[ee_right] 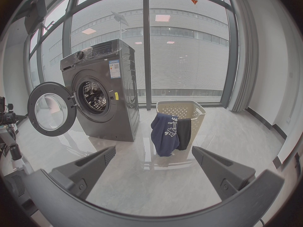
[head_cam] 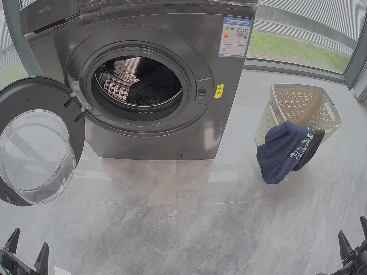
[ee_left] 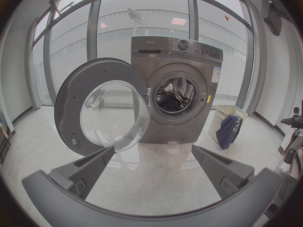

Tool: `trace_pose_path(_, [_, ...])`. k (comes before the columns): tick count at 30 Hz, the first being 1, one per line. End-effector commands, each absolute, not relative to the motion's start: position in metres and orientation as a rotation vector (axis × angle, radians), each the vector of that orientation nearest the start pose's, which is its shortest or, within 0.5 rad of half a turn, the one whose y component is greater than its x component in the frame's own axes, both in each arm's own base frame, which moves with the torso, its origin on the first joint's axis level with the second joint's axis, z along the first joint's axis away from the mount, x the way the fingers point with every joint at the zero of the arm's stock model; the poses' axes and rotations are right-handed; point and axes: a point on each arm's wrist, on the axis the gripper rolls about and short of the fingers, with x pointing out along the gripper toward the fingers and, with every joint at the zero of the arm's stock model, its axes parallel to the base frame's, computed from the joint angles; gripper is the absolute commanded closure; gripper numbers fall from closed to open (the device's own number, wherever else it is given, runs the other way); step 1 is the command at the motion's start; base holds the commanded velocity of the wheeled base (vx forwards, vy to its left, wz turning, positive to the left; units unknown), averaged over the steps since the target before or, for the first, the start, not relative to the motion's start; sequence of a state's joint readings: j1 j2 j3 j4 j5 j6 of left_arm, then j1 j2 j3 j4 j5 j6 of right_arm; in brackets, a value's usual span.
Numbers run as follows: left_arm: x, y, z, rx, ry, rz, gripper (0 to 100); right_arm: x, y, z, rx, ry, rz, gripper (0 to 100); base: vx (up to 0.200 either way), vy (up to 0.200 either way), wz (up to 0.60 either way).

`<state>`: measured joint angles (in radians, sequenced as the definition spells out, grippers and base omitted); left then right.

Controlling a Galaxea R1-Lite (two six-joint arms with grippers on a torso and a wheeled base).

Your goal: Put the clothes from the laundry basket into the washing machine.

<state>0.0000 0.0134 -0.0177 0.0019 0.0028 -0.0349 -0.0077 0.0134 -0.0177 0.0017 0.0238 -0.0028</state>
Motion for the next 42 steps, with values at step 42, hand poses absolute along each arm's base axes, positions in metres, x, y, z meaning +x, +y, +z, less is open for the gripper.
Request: trace_pose_path(42, [-0.0221,0.0,0.076,-0.029,0.011,-0.004,0,-0.0228,0.0007,0.0753,-0.003,0.002,0.017,0,0.0,-0.148,0.0])
